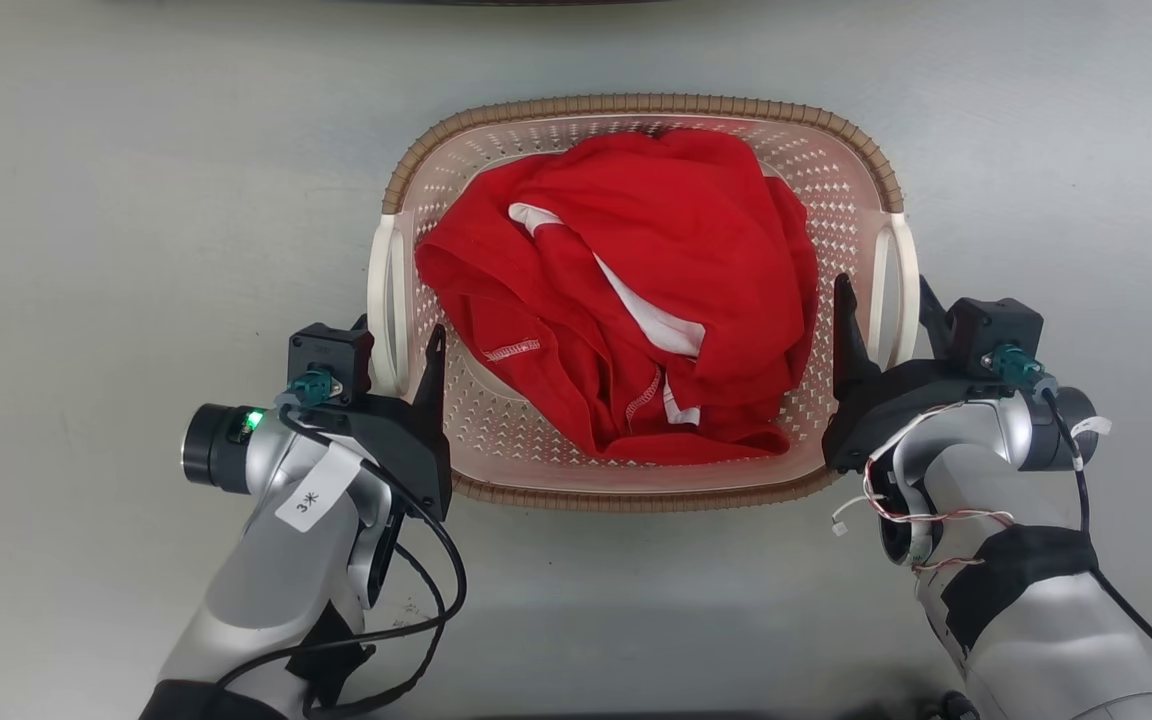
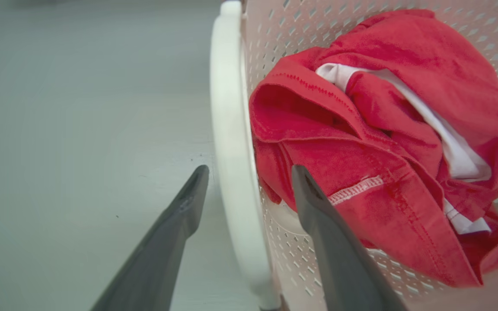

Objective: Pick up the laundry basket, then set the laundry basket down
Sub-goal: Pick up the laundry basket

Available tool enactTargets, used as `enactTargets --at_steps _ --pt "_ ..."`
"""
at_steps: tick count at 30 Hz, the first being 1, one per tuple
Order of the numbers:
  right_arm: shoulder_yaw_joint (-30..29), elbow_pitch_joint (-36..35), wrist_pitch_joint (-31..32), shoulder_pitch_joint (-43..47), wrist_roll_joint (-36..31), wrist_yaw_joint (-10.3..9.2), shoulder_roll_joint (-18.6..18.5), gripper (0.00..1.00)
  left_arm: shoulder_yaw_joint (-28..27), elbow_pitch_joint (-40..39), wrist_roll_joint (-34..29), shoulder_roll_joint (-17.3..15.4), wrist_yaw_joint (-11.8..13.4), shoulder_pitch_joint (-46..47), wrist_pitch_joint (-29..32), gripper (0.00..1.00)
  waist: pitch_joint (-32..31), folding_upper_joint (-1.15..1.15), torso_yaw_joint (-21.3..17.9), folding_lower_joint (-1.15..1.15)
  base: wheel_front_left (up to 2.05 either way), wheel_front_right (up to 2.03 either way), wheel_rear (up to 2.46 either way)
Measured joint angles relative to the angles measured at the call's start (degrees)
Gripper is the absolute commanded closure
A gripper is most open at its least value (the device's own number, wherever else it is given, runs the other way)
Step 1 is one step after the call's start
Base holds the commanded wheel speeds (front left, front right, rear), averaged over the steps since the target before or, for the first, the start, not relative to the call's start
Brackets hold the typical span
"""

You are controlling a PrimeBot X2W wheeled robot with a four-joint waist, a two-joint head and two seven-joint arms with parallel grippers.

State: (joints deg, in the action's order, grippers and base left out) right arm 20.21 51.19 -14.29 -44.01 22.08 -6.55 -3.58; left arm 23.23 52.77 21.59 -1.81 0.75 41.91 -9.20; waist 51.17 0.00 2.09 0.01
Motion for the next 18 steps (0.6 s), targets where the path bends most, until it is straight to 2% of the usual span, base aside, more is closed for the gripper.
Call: enactTargets --at_steps 18 --pt "5.3 4.1 0.0 -2.7 7.2 -0.51 0.0 0.0 8.3 1.9 6.6 0.0 2.7 3.5 0.1 0.0 1.1 0.0 0.2 -0.01 0.0 0.0 0.0"
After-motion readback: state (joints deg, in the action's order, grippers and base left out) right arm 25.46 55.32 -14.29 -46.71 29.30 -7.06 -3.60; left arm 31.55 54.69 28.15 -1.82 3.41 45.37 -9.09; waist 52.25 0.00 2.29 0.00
